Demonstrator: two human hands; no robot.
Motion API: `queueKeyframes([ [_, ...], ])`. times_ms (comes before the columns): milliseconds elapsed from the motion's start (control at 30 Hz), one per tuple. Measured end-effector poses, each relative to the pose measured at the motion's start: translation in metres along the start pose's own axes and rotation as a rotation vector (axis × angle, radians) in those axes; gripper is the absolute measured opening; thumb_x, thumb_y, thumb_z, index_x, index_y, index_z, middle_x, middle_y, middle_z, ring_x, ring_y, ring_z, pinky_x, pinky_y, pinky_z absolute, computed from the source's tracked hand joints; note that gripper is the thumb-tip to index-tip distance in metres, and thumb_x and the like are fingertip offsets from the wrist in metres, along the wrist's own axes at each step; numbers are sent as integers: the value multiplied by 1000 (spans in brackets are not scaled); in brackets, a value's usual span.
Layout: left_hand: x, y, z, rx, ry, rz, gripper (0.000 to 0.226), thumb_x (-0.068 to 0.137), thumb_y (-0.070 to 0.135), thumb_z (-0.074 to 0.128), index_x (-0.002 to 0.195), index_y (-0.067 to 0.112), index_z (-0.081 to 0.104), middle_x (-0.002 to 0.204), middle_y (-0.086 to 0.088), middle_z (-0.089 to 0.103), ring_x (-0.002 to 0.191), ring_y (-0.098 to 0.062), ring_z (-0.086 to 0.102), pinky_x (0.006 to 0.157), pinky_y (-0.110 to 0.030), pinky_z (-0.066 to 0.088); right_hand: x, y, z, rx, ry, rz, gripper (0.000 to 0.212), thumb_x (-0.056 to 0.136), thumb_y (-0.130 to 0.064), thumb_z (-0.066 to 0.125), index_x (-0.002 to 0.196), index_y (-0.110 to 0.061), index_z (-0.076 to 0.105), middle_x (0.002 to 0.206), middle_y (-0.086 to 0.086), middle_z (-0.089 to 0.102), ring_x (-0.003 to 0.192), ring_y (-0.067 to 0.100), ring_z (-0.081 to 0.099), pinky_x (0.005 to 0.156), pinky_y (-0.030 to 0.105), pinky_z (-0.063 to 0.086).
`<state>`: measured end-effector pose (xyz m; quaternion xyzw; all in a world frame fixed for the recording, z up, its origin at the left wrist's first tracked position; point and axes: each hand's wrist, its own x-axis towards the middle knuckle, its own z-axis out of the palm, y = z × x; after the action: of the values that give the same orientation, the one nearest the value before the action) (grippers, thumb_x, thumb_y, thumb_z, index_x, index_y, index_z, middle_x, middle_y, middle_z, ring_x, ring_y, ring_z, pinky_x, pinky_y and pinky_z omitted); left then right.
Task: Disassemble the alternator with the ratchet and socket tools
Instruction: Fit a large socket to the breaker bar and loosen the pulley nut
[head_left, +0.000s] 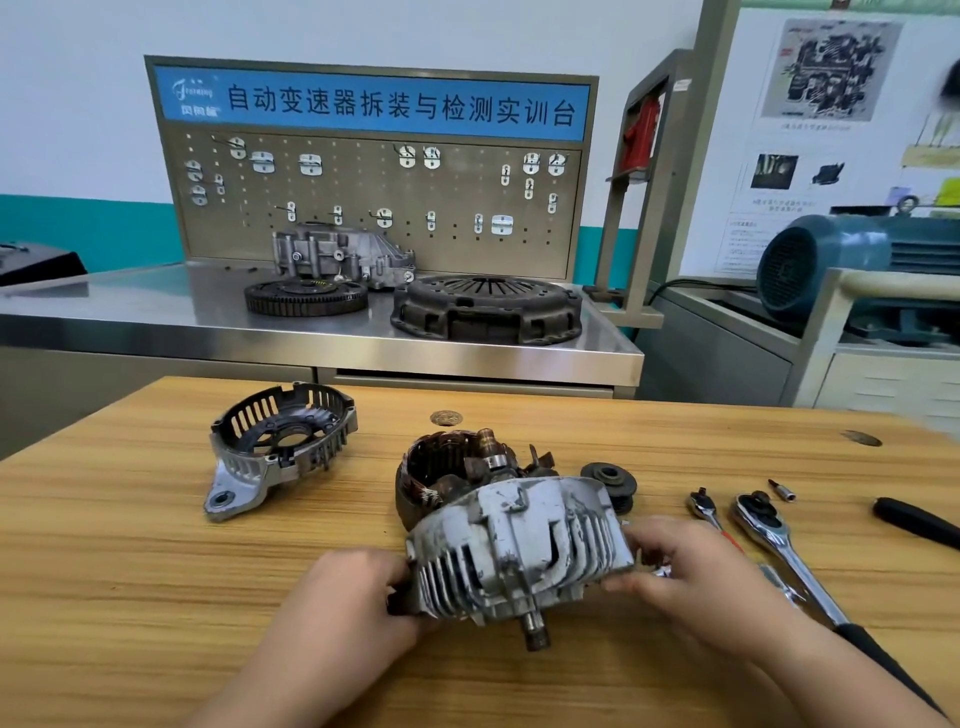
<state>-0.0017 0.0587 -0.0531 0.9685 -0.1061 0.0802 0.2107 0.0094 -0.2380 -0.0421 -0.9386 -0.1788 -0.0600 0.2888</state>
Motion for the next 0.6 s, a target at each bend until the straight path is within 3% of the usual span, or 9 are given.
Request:
queueKeyframes([
  [67, -2, 0, -5, -117, -68, -50, 15, 73, 46, 70, 81, 34, 68, 78, 19, 66, 68, 2, 58, 54, -13, 43, 1, -3, -5, 60, -54, 17, 34, 81, -33, 75, 99, -58, 58, 105, -45, 57, 99, -16, 53, 76, 6, 42],
  [133, -5, 1, -11, -339, -151, -106, 13, 73, 36, 70, 87, 34, 68, 82, 13, 71, 68, -6, 65, 63, -28, 55, -1, -7, -13, 219, -142, 40, 48, 80, -31, 77, 114, -52, 51, 111, -45, 56, 106, -18, 53, 82, 5, 43],
  [200, -12, 5, -18, -628, -187, -162, 22, 71, 35, 70, 93, 34, 67, 86, 12, 74, 71, -12, 69, 72, -39, 57, -5, -13, -21, 422, -237, 83, 69, 69, -39, 78, 126, -51, 41, 117, -40, 58, 113, -15, 52, 85, 3, 42],
  [233, -17, 8, -21, -759, -196, -184, 27, 68, 44, 71, 93, 34, 66, 85, 16, 73, 73, -8, 69, 73, -38, 57, -7, -16, -22, 468, -264, 89, 78, 64, -45, 76, 130, -52, 37, 121, -37, 58, 115, -15, 51, 85, 3, 42],
  [300, -27, 15, -24, -876, -222, -144, 61, 50, 77, 71, 98, 40, 63, 90, 30, 69, 79, 7, 66, 69, -22, 53, -12, -22, -20, 421, -314, 57, 84, 61, -47, 73, 133, -58, 31, 129, -40, 50, 120, -19, 44, 89, 1, 39],
  [367, -35, 24, -21, -773, -193, -68, 91, 26, 95, 58, 105, 50, 54, 94, 49, 57, 88, 21, 58, 65, -4, 44, -18, -25, -14, 358, -342, 13, 87, 63, -40, 76, 134, -59, 30, 134, -44, 42, 125, -19, 38, 100, 5, 35],
  [433, -37, 24, -17, -666, -138, -52, 96, 17, 98, 53, 104, 58, 50, 91, 58, 48, 93, 24, 54, 62, 1, 41, -23, -23, -9, 416, -282, 44, 93, 62, -36, 84, 138, -53, 33, 137, -37, 46, 128, -11, 43, 110, 21, 37],
  [533, -34, 24, -14, -491, -66, -29, 85, 13, 99, 51, 95, 82, 35, 93, 52, 49, 104, 11, 49, 76, -10, 41, -26, -20, -9, 501, -214, 108, 101, 54, -42, 91, 140, -44, 38, 135, -28, 53, 126, -6, 49, 109, 24, 40],
  [600, -31, 21, -11, -467, -50, -24, 85, 13, 99, 52, 94, 83, 33, 97, 49, 48, 110, 7, 45, 87, -19, 41, -24, -19, -9, 489, -231, 104, 100, 51, -46, 92, 138, -42, 41, 132, -31, 54, 124, -7, 50, 104, 17, 41],
])
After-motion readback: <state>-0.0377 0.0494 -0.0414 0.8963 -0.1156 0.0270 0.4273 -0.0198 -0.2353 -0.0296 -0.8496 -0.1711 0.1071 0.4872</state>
